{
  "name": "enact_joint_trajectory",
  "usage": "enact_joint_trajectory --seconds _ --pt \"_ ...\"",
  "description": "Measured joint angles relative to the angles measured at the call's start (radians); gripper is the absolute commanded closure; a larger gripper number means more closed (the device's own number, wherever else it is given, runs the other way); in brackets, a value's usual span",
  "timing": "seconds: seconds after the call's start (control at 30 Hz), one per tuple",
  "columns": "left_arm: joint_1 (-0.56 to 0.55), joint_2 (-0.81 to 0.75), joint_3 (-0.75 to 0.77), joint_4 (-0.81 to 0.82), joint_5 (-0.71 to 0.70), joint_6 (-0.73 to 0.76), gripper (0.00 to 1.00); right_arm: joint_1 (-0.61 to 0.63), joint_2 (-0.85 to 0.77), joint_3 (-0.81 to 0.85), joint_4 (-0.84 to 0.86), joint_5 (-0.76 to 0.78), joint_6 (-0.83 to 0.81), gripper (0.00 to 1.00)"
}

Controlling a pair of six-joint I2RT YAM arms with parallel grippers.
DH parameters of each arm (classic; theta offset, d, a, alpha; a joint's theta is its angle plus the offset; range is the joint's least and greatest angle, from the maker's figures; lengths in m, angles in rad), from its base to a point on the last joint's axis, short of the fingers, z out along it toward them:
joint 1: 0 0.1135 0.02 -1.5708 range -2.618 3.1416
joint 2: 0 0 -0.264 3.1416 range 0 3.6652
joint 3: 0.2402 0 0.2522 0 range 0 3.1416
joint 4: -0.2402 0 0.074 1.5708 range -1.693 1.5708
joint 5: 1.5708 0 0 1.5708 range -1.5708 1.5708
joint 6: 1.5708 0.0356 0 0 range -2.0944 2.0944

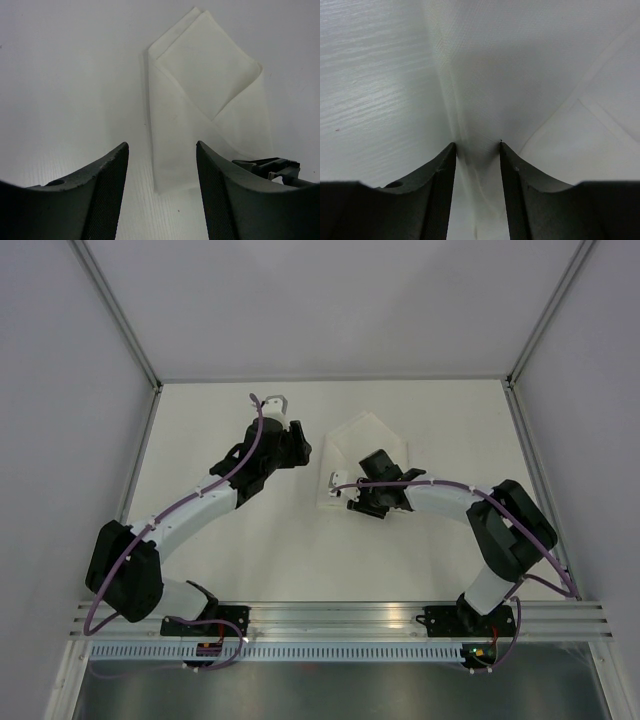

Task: Fold the napkin, place the utensils inside, and roll it up
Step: Roll the napkin with the utensil

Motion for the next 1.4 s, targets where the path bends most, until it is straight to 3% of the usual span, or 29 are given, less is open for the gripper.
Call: enact_joint_trajectory --seconds 0.23,0.53,0.8,1.17,1.4 --pt "0.0 0.0 0.0 0.0 0.019 0.015 0.39 0.0 0.011 0.003 0.009 0.004 -0.014 0.61" --pt "0.0 0.001 0.0 0.0 0.056 0.031 0.42 -0.005 0.059 0.064 -0.038 -0.009 -0.048 0.79" --pt "-0.012 -0.045 -0.051 0.006 0.068 0.031 0.49 -0.075 0.131 0.182 -0.188 -0.145 -0.087 0.84" --pt "-0.208 -0.068 -0.201 0.139 -0.006 0.076 0.53 -0.212 0.299 0.416 -0.488 -0.412 -0.17 0.87" --pt "-0.314 -0.026 -0.266 0.264 -0.037 0.222 0.51 -0.256 0.378 0.507 -0.619 -0.502 -0.195 0.88"
